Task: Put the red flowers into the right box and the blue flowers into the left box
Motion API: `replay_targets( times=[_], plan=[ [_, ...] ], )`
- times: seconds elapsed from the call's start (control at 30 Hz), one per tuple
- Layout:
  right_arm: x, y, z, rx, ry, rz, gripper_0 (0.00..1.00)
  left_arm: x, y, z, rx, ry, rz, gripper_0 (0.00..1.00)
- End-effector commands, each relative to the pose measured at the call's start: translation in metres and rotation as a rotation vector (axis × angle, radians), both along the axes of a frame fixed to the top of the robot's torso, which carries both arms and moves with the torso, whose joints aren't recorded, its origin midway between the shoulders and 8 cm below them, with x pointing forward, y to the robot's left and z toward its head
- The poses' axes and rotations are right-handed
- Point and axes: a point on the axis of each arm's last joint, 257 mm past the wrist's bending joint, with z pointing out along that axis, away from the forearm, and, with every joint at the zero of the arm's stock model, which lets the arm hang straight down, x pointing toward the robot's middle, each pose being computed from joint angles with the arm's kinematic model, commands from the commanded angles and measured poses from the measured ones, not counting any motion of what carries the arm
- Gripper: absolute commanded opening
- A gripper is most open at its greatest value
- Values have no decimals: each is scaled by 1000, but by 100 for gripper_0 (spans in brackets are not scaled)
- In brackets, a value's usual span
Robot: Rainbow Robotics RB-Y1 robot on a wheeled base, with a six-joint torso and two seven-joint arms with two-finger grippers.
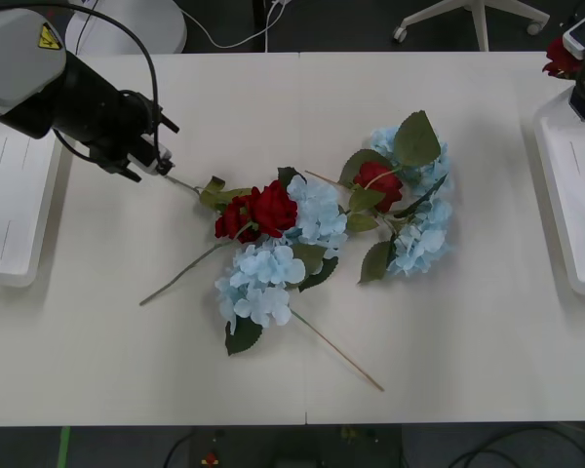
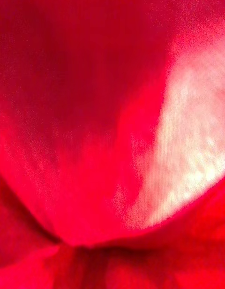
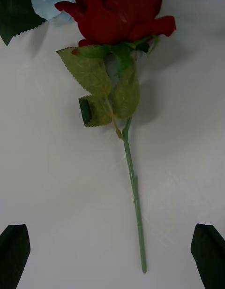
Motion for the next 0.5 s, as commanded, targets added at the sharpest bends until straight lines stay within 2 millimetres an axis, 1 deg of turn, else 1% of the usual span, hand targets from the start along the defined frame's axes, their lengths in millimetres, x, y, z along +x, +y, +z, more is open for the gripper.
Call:
replay_targets(
  times=[0.03, 0.07, 0.1, 0.13, 0.27, 0.37, 0.5],
  plan=[
    [2, -33, 27, -53, -40, -31, 0, 15, -38, 0, 12, 6, 33, 100],
    [0, -38, 18, -46, -35, -42, 0, 17, -44, -6, 24, 11, 52, 100],
    [-1, -40, 15, -42, -30, -48, 0, 19, -46, -8, 29, 11, 59, 100],
    [-4, -41, 8, -32, -19, -58, 0, 20, -48, -12, 41, 15, 76, 100],
    [-13, -47, -14, -8, 10, -90, 0, 25, -58, -20, 84, 5, 109, 100],
    [-15, -47, -24, 5, 17, -103, 0, 25, -62, -27, 108, 4, 126, 100],
    [-14, -45, -26, 14, 12, -107, 0, 23, -62, -38, 137, 16, 166, 100]
  ],
)
